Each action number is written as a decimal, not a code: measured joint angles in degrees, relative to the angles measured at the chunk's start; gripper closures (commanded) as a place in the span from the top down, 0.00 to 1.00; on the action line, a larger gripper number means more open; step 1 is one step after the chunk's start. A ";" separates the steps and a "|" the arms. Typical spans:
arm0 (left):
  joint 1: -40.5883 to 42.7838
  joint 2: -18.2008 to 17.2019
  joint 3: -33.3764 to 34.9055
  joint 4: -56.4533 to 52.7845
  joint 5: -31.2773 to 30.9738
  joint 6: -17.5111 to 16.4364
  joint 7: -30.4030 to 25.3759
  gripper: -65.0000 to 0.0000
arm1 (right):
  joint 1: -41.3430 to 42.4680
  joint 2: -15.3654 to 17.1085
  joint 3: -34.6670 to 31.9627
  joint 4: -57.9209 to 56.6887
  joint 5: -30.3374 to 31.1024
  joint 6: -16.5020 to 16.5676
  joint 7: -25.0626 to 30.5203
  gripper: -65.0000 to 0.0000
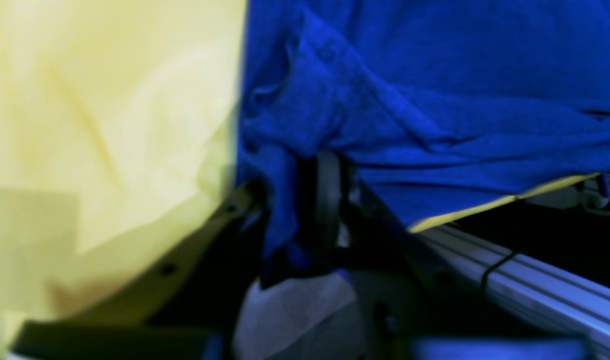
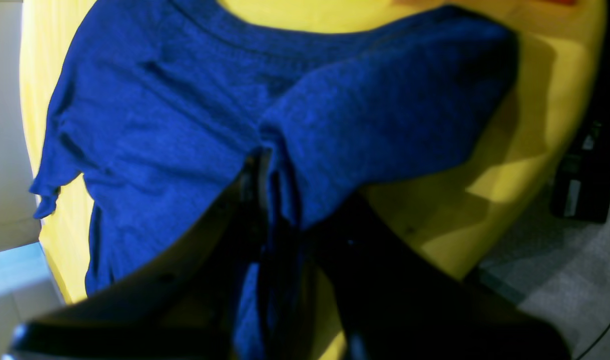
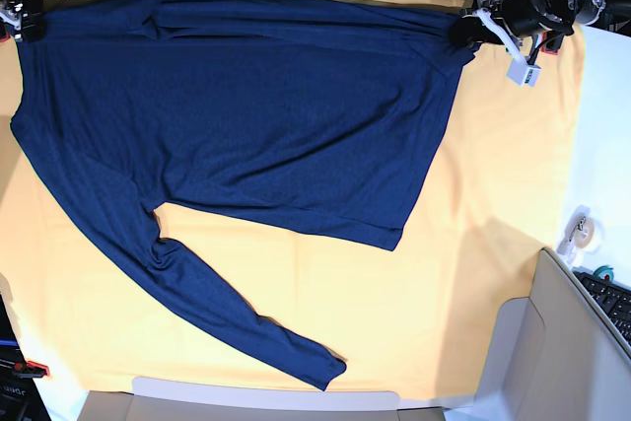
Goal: Fold the T-shirt properly
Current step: 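Open both grippers and release the shirt, then move both grippers to the shirt's side edges and grasp them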
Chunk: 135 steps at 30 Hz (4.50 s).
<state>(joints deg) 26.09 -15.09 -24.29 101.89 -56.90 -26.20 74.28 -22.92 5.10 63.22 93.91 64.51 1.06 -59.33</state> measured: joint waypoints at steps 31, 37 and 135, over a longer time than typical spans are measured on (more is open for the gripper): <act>-0.04 -1.81 -1.18 0.00 0.42 0.17 0.02 0.31 | -9.92 -0.57 9.31 3.21 8.87 -0.22 -0.46 0.54; -0.04 -1.92 -7.34 0.00 0.83 0.22 0.04 0.31 | -9.94 -0.59 10.82 8.63 9.03 -0.09 -0.48 0.54; -24.81 -3.32 -2.45 -2.93 5.55 0.15 4.96 0.31 | 38.66 27.67 -41.66 -37.77 -38.25 38.32 3.52 0.00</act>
<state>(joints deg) 1.28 -18.41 -26.74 98.96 -51.35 -26.04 79.24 15.75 32.77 21.56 56.14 26.26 39.38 -55.81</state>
